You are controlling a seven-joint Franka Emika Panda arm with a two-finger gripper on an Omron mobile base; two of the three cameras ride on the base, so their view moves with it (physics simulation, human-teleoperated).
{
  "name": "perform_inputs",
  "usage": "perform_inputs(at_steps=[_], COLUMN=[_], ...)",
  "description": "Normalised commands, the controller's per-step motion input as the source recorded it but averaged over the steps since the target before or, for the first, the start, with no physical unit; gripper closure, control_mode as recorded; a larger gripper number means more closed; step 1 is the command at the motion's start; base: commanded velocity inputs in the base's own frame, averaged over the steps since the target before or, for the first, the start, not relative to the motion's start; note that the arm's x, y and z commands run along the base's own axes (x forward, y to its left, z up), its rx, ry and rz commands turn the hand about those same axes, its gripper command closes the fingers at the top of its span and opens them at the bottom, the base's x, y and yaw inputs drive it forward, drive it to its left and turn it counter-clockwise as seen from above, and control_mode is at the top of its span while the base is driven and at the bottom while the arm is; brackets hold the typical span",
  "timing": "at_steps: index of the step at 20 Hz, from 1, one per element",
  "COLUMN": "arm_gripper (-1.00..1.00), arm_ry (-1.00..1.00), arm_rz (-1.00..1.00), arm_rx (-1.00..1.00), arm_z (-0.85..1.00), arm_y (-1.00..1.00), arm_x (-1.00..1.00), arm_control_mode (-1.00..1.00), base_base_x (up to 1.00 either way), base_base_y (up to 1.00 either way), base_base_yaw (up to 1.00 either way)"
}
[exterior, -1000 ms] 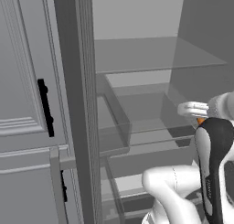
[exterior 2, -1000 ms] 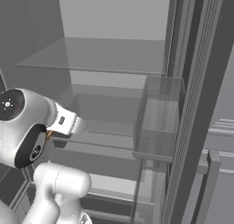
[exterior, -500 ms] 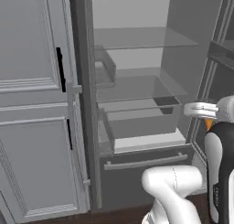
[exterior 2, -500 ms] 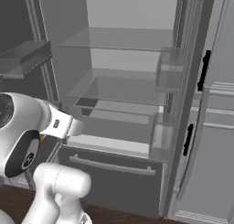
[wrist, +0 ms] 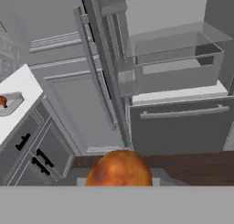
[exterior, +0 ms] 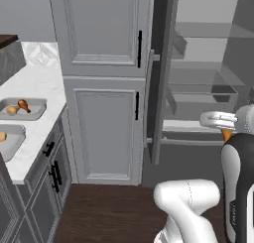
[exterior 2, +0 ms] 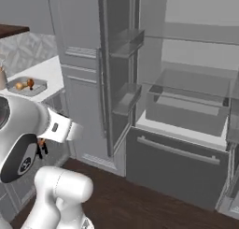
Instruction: Place one squash and one chicken drumstick in each tupperware on the nearby counter, to pack two identical lunches.
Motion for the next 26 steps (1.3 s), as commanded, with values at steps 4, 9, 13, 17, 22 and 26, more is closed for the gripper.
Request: perform_inputs(at_steps=[4, 9, 13, 17, 22, 26], arm_gripper=[1.00, 1.00, 1.00, 1.00, 1.00, 1.00], arm_ry=[0.00, 0.00, 0.00, 0.00, 0.00, 0.00], arm_rz=[0.00, 0.00, 0.00, 0.00, 0.00, 0.00], arm_rx=[0.00, 0.00, 0.00, 0.00, 0.00, 0.00], arm_z=[0.00, 0.00, 0.00, 0.00, 0.00, 0.00], arm_y=[0.00, 0.00, 0.00, 0.00, 0.00, 0.00], arm_x=[0.00, 0.00, 0.00, 0.00, 0.00, 0.00], arm_control_mode=[1.00, 1.00, 1.00, 1.00, 1.00, 1.00], base_base_x=[-0.43, -0.03, 0.62, 0.94, 0.71, 0.79], base_base_y=[0.60, 0.39, 0.32, 0.17, -0.25, -0.04], base_base_yaw=[0.86, 0.84, 0.54, 0.15, 0.00, 0.00])
